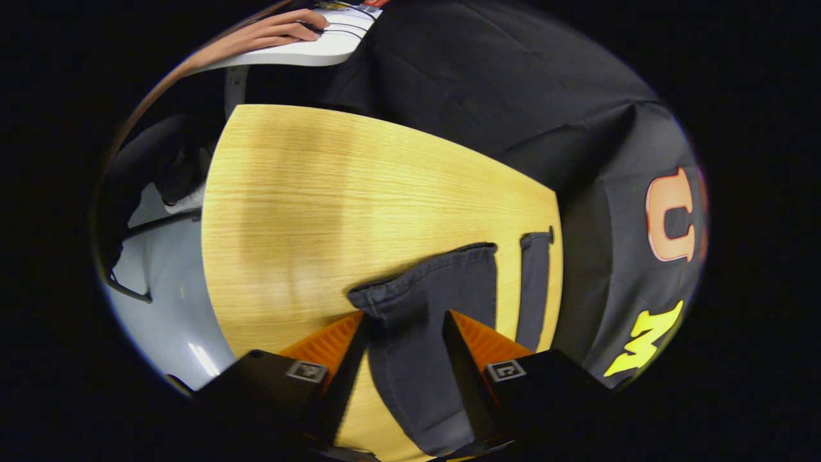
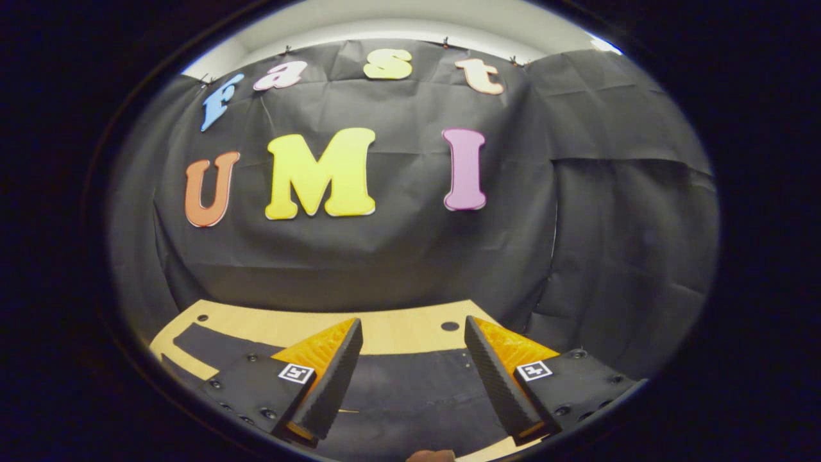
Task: Grasp the waist and the cuffs of the jeans and fold them to make the two legs overlap; first hold the waist and fold one-third of the jeans toward the cuffs, then hold the cuffs and fold the remaining one-third in the same direction to finish folding.
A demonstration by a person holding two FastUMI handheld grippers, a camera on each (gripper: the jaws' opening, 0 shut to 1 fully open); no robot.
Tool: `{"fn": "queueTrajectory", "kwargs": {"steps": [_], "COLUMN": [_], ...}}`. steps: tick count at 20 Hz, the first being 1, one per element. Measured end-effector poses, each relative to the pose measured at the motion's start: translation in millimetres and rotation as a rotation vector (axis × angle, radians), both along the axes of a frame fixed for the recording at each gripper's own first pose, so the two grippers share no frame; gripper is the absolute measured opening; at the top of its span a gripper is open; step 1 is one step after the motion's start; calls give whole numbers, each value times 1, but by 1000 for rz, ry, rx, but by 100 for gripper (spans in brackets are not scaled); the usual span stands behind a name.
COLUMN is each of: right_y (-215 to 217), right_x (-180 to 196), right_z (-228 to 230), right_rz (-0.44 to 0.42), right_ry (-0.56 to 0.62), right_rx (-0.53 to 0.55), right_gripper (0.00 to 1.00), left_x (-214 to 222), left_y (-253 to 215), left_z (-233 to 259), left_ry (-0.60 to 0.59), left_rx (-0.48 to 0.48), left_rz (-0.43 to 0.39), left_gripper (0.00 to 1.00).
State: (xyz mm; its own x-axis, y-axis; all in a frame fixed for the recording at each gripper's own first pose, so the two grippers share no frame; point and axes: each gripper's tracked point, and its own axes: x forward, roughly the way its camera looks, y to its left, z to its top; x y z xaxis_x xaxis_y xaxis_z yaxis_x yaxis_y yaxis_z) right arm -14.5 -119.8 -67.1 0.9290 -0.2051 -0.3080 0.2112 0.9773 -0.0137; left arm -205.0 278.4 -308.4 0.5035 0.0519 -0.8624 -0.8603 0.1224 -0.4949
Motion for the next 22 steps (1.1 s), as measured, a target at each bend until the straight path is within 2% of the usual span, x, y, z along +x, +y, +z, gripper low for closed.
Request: {"fn": "queueTrajectory", "kwargs": {"steps": [1,2,3,4,6,10,15,18,22], "right_y": [-7,-15,-30,-45,-75,-141,-230,-242,-237], "right_x": [-4,-7,-11,-15,-23,-51,-102,-112,-98], "right_z": [-11,-23,-34,-43,-61,-101,-152,-185,-207], "right_rz": [-7,-15,-43,-79,-148,-323,-617,-687,-680], "right_ry": [56,105,151,188,243,357,492,561,595], "right_rx": [49,102,144,165,229,348,538,658,713], "right_gripper": [98,98,94,98,98,98,98,98,98], "left_x": [-2,-5,-3,-2,-2,-2,-1,-1,0], "left_y": [1,1,1,1,1,1,1,1,1], "left_z": [-3,-8,-8,-9,-10,-10,-10,-10,-10], "left_ry": [16,33,20,13,13,18,23,32,42], "left_rx": [0,-5,-19,-29,-37,-47,-46,-44,-45], "left_rz": [2,10,27,40,38,42,45,47,55], "left_gripper": [65,51,36,21,11,4,4,4,4]}}
